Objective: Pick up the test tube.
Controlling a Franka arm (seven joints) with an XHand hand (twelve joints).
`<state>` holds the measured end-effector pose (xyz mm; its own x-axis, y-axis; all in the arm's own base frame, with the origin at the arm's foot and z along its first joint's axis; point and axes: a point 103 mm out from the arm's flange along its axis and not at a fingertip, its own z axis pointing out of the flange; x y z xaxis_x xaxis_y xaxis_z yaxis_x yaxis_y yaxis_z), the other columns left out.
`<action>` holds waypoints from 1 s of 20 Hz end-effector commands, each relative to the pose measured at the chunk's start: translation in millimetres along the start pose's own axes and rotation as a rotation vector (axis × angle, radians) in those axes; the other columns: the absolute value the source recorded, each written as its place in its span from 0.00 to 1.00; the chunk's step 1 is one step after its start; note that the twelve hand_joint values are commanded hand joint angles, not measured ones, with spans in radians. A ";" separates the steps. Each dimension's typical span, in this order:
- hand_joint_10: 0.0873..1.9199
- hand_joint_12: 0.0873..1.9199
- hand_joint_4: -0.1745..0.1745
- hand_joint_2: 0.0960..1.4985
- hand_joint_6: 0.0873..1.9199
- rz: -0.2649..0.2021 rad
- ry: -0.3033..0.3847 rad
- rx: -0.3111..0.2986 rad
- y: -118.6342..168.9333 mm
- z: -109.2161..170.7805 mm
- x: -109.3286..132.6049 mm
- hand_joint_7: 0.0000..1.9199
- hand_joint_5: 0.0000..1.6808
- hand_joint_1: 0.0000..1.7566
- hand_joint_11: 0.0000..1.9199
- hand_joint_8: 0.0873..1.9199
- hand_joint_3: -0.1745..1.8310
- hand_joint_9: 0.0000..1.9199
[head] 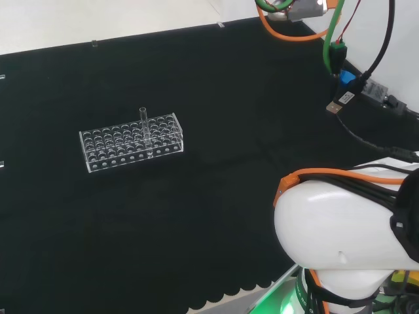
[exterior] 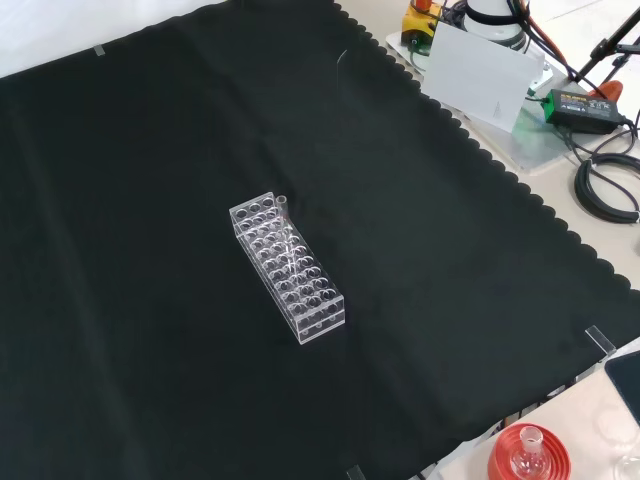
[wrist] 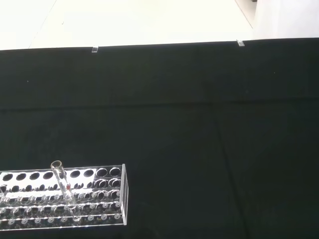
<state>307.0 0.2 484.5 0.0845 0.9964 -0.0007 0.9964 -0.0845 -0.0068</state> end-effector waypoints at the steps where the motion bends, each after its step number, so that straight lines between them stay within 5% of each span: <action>1: 0.27 0.69 0.28 0.70 0.00 0.136 -0.068 -0.130 -68.9 -88.2 -44.3 0.39 0.34 0.45 0.06 0.04 0.01 0.26; 3: 0.40 0.70 0.33 0.71 0.00 0.149 -0.071 -0.143 -76.3 -96.9 -48.2 0.27 0.26 0.40 0.01 0.16 0.00 0.14; 7: 0.46 0.71 0.34 0.72 0.00 0.150 -0.075 -0.148 -77.3 -99.3 -47.7 0.17 0.24 0.38 0.00 0.37 0.00 0.09; 20: 0.47 0.72 0.34 0.71 0.00 0.073 0.038 -0.089 -37.2 -82.9 -39.8 0.15 0.24 0.39 0.00 0.40 0.00 0.09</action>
<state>245.5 -26.4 578.5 0.1621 0.9866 -0.0188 0.9726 -0.1566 0.1720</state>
